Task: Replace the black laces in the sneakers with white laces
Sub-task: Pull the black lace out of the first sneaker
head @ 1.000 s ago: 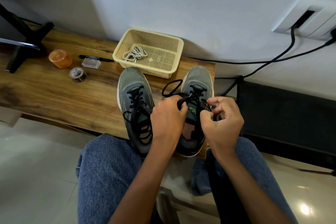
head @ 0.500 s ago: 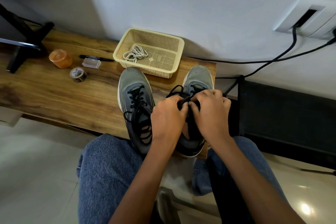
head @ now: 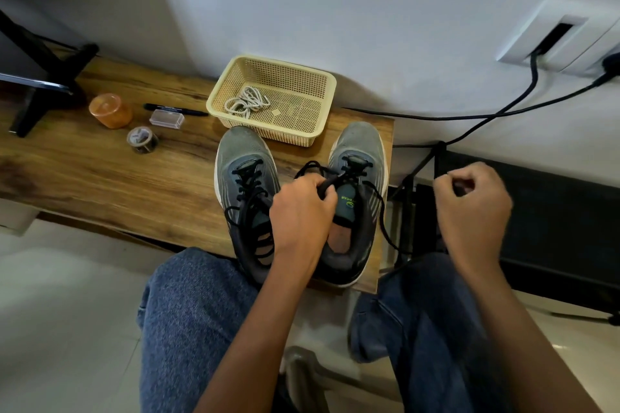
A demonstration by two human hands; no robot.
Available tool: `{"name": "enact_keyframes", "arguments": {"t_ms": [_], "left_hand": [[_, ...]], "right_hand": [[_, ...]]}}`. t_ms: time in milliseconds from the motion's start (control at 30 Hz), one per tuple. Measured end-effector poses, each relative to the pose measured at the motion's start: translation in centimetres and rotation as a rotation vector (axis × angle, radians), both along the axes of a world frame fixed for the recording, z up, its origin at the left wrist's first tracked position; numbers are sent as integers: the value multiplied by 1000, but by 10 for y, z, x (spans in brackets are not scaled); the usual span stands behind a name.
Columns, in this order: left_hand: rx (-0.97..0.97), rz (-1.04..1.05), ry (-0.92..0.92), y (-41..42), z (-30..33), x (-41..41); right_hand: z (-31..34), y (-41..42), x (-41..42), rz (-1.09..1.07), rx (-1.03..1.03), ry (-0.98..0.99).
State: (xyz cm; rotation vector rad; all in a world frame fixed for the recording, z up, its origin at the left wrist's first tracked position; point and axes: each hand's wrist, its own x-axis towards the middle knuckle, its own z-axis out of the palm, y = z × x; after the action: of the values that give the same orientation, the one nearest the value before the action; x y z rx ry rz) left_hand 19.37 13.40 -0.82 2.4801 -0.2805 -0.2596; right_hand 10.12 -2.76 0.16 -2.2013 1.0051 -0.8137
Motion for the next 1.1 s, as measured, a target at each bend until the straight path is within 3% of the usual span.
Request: {"name": "enact_keyframes", "arguments": {"t_ms": [133, 300, 633, 767, 1100], "left_hand": [[-14, -19, -11, -3, -1, -2], [-42, -37, -56, -2, 0, -4], [-79, -325, -400, -18, -15, 6], [-66, -392, -435, -28, -30, 10], [-97, -309, -469, -37, -38, 8]], "right_hand": [[-4, 13, 7, 178, 54, 92], [-14, 30, 13, 204, 90, 210], [-21, 54, 22, 369, 11, 202], [-29, 54, 24, 366, 48, 238], [-47, 55, 18, 242, 31, 123]]}}
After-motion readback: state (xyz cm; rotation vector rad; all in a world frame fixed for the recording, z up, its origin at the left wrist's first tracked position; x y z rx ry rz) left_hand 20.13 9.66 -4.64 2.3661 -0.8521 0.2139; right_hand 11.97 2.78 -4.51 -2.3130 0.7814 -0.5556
